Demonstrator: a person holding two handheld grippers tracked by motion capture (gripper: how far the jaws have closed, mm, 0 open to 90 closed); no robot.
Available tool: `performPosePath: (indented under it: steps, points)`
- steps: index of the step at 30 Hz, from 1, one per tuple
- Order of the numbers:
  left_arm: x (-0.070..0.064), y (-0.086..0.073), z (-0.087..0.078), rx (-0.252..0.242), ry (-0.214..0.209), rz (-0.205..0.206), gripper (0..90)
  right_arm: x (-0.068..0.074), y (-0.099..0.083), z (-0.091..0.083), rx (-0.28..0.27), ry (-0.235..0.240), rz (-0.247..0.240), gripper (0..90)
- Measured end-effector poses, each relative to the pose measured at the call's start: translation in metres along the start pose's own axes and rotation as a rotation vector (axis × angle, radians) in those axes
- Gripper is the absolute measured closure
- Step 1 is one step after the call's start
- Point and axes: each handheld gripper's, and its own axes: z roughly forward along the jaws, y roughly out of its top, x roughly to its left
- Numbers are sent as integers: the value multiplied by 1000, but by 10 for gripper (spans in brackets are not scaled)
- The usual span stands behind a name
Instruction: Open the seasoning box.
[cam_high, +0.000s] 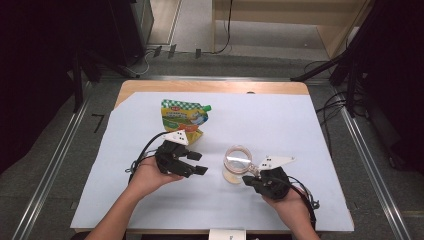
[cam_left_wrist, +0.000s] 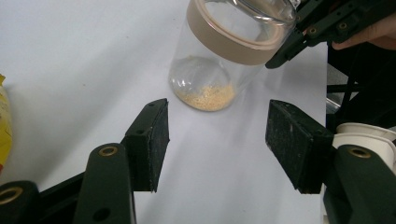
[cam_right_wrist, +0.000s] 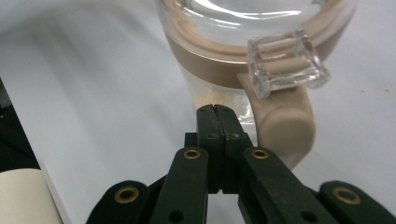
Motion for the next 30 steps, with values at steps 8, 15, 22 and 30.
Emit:
performPosePath:
  steps: [8,15,22,30]
  points:
    - [-2,0,4,9,-6,2,407,-19,-2,-11,7,-27,2,900]
    - [-4,3,9,4,-28,12,407,-42,-2,-12,11,-34,38,900]
    - [-10,12,22,26,-66,33,389,-55,2,-10,14,-40,45,900]
    - [-9,25,22,14,-74,45,383,-56,4,-33,-34,-40,27,900]
